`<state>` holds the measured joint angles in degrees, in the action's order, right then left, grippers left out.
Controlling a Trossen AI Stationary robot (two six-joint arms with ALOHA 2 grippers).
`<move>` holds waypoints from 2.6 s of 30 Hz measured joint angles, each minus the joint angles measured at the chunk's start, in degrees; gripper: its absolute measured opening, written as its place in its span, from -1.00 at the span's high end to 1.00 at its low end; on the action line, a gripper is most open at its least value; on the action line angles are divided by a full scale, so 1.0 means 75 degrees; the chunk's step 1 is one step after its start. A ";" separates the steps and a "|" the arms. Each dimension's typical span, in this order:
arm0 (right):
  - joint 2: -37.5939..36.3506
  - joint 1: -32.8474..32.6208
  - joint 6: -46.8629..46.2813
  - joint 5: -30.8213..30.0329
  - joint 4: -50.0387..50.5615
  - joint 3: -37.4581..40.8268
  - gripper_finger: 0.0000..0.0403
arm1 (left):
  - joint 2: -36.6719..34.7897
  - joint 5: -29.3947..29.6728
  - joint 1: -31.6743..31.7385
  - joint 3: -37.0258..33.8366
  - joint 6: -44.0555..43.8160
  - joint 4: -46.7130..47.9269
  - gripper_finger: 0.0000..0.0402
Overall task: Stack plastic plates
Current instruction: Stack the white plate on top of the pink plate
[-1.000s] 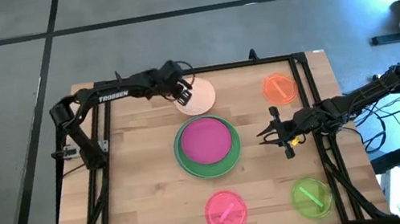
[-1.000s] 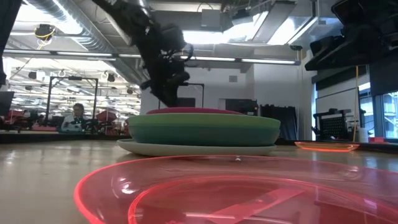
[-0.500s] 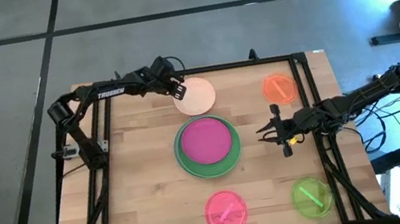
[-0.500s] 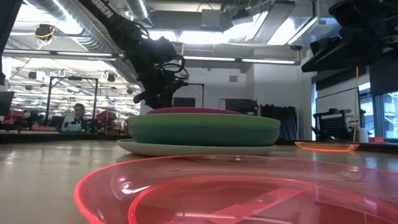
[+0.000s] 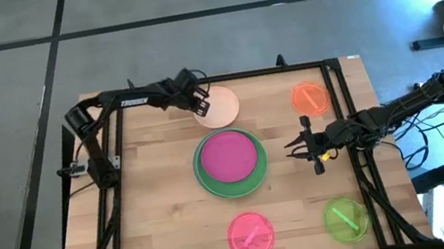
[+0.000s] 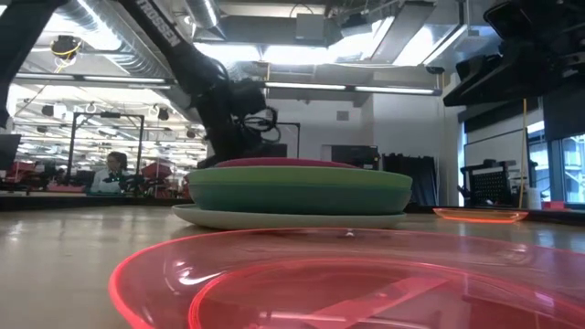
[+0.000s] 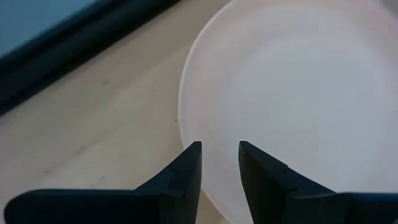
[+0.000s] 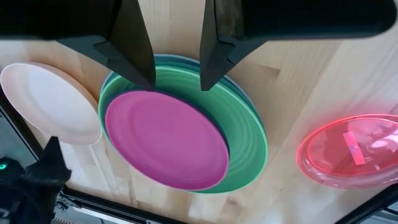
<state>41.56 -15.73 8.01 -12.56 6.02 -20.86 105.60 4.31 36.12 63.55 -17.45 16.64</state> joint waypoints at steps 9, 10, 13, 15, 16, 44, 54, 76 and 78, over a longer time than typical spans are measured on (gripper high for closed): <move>0.0000 0.0000 0.0143 -0.0009 0.0015 0.0000 0.43 | 0.0332 0.0119 0.0000 0.0000 0.0000 -0.0081 0.50; 0.0000 -0.0003 0.0143 -0.0006 0.0015 0.0000 0.43 | 0.0332 0.0127 0.0000 0.0000 0.0003 -0.0082 0.50; 0.0000 -0.0002 0.0143 -0.0006 0.0015 0.0000 0.43 | 0.0329 0.0124 -0.0020 0.0000 0.0003 -0.0134 0.50; 0.0000 0.0000 0.0143 -0.0009 0.0015 0.0000 0.43 | 0.0299 0.0096 -0.0023 0.0000 0.0050 -0.0159 0.50; 0.0000 -0.0001 0.0143 -0.0007 0.0015 0.0000 0.43 | 0.0241 0.0080 -0.0023 0.0000 0.0117 -0.0153 0.50; 0.0000 -0.0001 0.0146 0.0009 0.0013 -0.0003 0.43 | 0.0337 0.0500 0.0189 0.0006 -0.0023 0.0129 0.50; 0.0000 -0.0003 0.0107 0.0012 0.0015 -0.0003 0.43 | 0.0385 0.0090 0.0201 0.0006 -0.0262 0.0074 0.72; 0.0000 -0.0001 0.0111 0.0017 0.0015 -0.0003 0.43 | 0.0269 0.0521 0.0325 0.0006 0.0119 -0.0127 0.98; 0.0000 -0.0002 0.0111 0.0017 0.0017 -0.0003 0.43 | 0.0174 0.0542 0.0356 0.0006 0.0205 -0.0098 0.97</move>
<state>41.56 -15.74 8.84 -12.43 6.15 -20.88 106.91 8.37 38.79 63.59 -15.91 15.90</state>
